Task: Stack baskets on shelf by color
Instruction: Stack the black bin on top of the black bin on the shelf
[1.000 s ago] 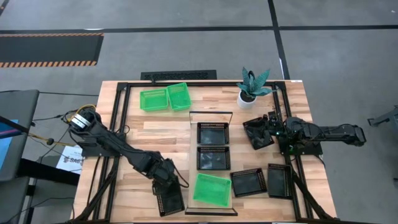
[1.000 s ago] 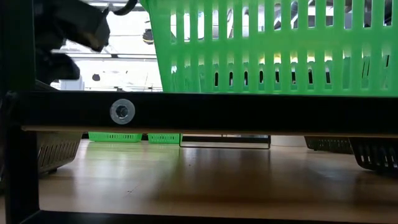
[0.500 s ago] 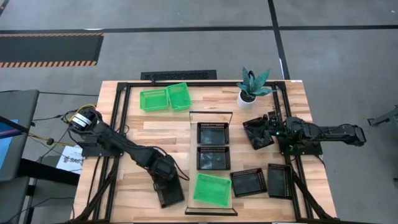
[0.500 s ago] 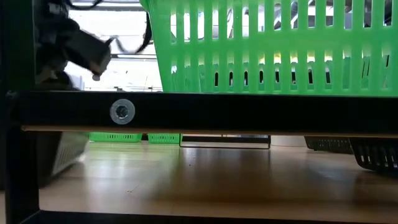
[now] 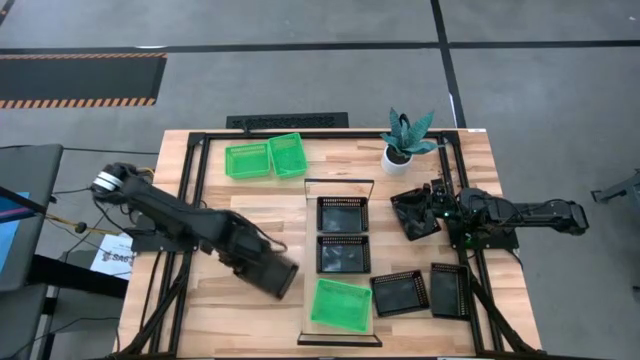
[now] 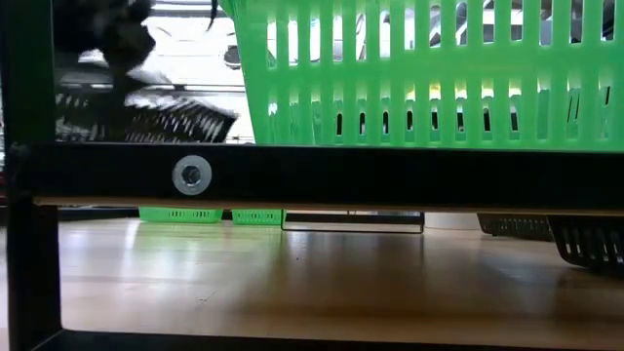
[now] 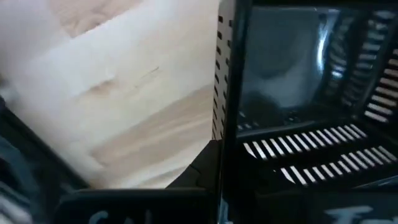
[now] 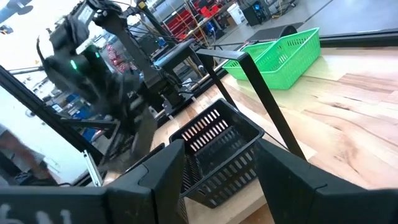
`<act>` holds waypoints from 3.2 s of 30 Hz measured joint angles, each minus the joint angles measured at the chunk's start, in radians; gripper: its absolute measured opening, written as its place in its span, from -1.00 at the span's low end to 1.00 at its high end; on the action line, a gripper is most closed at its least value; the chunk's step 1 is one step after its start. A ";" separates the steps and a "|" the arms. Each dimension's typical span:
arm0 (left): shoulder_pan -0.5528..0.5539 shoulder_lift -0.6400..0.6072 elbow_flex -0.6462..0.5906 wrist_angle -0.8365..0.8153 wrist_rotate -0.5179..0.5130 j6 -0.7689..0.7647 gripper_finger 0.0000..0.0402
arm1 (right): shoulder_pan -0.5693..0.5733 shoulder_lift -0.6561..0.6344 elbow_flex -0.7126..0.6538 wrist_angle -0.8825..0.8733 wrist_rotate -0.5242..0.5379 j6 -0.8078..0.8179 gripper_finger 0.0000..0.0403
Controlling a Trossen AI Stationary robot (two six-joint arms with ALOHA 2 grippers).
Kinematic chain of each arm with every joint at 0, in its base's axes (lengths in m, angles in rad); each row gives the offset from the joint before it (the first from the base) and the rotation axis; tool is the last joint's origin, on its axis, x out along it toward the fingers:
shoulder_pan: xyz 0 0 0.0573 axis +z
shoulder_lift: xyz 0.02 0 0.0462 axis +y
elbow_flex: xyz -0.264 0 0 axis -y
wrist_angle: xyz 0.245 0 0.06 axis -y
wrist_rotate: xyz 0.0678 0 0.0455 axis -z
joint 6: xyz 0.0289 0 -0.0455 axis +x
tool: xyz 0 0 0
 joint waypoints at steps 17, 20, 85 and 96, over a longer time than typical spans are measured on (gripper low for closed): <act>0.183 0.015 0.338 0.139 -0.501 -0.251 -1.00 | 0.000 0.000 0.000 0.000 0.001 0.002 0.08; 0.224 0.100 0.418 0.132 -0.449 -0.164 -1.00 | 0.000 0.000 0.000 0.000 0.001 0.002 0.08; 0.344 0.472 0.555 0.212 -0.246 0.031 -0.95 | 0.001 0.025 0.000 0.003 0.001 0.003 0.08; 0.352 0.471 0.555 0.246 -0.232 0.037 -0.56 | 0.001 0.025 0.000 0.003 0.001 0.002 0.08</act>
